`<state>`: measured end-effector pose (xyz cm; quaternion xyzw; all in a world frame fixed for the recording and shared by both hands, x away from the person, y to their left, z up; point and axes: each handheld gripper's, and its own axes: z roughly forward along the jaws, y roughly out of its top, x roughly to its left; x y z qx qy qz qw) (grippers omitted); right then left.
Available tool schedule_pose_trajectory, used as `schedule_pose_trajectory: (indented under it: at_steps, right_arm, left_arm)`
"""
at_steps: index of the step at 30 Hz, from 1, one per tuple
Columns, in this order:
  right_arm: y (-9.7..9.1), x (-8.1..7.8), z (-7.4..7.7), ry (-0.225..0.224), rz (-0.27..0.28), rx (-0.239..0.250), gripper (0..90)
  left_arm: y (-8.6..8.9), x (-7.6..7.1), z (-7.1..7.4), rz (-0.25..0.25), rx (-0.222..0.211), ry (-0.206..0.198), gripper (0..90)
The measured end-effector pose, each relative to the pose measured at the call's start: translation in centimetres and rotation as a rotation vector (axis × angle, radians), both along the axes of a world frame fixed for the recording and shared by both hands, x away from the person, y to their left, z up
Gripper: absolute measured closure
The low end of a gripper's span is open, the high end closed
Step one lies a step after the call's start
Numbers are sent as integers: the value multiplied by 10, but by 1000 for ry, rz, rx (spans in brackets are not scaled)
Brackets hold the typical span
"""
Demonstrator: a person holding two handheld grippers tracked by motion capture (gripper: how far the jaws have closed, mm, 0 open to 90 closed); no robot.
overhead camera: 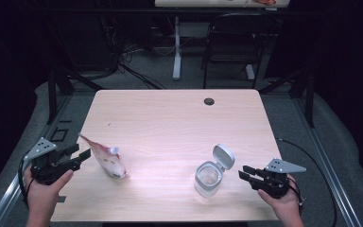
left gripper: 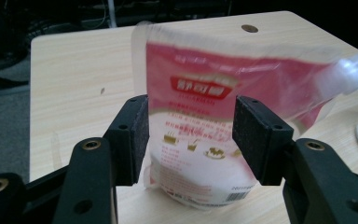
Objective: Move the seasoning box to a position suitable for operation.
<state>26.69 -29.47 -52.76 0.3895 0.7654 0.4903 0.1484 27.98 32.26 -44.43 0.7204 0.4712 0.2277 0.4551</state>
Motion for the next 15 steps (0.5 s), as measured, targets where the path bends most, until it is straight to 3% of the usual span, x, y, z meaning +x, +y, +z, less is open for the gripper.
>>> schedule_pose_trajectory:
  at_steps: [5,11,15]
  right_arm:
    - [0,-1,-1,0,-8,0,670]
    - [0,0,-2,3,0,-3,661]
    - [0,0,-3,7,0,2,660]
  left_arm:
    - [5,7,12,-3,-4,-15,451]
    - [12,17,14,6,-24,-8,441]
    - [9,21,22,-3,1,-24,441]
